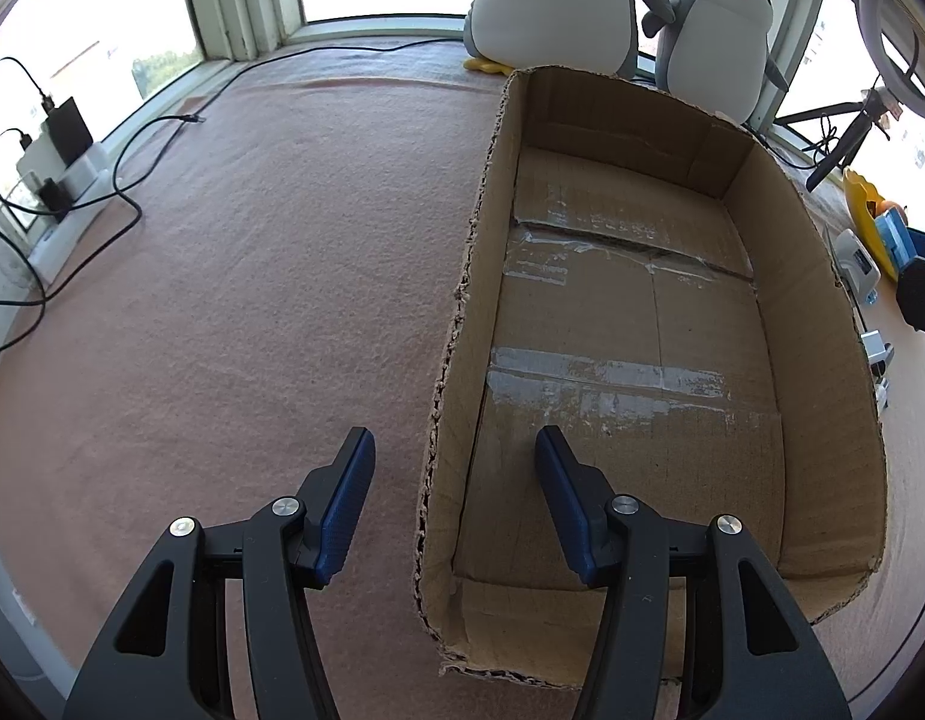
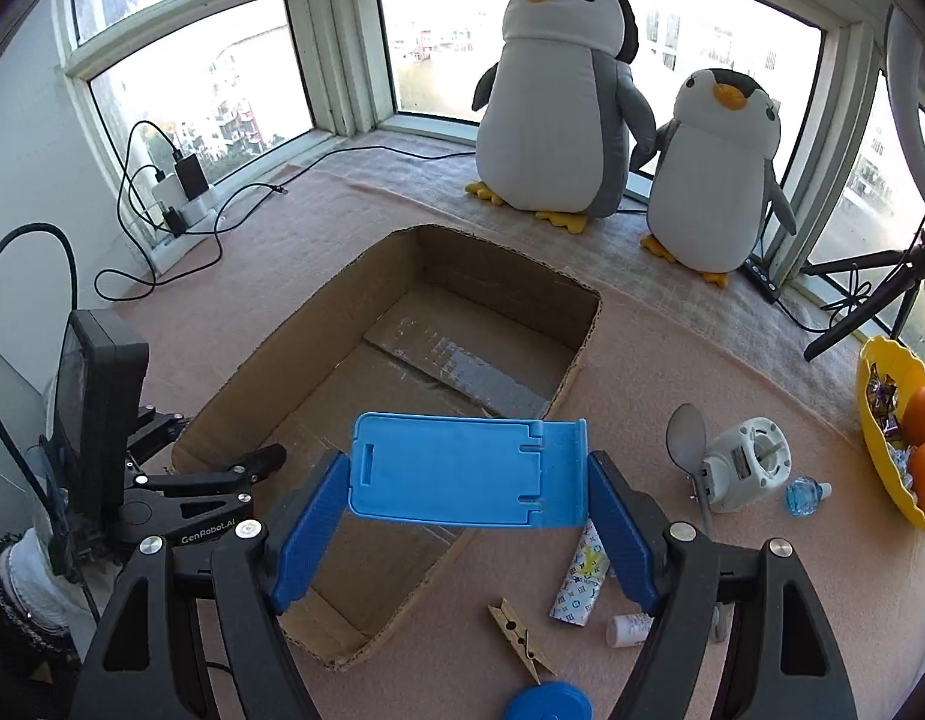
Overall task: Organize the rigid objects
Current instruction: 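Carry the phone stand over the cardboard box and release it inside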
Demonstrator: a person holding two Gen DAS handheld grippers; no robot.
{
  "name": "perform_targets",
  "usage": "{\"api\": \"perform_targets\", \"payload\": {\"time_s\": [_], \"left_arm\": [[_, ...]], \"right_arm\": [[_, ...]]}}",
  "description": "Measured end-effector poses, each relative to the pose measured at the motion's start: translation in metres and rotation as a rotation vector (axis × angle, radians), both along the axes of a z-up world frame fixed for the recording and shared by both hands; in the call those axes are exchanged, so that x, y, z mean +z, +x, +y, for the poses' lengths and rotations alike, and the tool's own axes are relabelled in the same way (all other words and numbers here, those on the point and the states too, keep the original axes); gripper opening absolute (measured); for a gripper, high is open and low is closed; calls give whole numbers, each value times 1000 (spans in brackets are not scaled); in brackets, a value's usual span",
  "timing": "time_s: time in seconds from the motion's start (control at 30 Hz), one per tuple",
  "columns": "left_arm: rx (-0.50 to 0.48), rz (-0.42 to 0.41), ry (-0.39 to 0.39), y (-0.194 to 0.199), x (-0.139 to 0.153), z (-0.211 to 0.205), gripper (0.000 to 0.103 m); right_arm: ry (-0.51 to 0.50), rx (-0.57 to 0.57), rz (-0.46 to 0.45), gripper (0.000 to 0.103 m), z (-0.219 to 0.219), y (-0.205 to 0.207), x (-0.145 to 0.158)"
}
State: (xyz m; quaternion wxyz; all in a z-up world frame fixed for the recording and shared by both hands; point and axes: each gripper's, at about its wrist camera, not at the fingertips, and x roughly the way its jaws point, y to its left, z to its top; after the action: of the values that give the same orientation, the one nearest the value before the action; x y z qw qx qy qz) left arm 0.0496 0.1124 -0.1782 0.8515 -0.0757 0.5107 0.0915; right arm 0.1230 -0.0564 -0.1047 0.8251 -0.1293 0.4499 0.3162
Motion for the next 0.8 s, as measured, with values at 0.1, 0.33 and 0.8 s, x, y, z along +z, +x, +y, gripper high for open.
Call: {"api": "perform_targets", "payload": {"time_s": [0.1,0.33,0.8], "left_arm": [[1,-2,-3,-1,0,0,55],[4,-5,-13,-1,0,1,55],[8,-4,-19,-2,-1,3,55]], "right_arm": [[-11,13,20,75,23,11,-11],[-88,47,56,75,62,25,-42],[-70,29,128,76,64,35,-55]]}}
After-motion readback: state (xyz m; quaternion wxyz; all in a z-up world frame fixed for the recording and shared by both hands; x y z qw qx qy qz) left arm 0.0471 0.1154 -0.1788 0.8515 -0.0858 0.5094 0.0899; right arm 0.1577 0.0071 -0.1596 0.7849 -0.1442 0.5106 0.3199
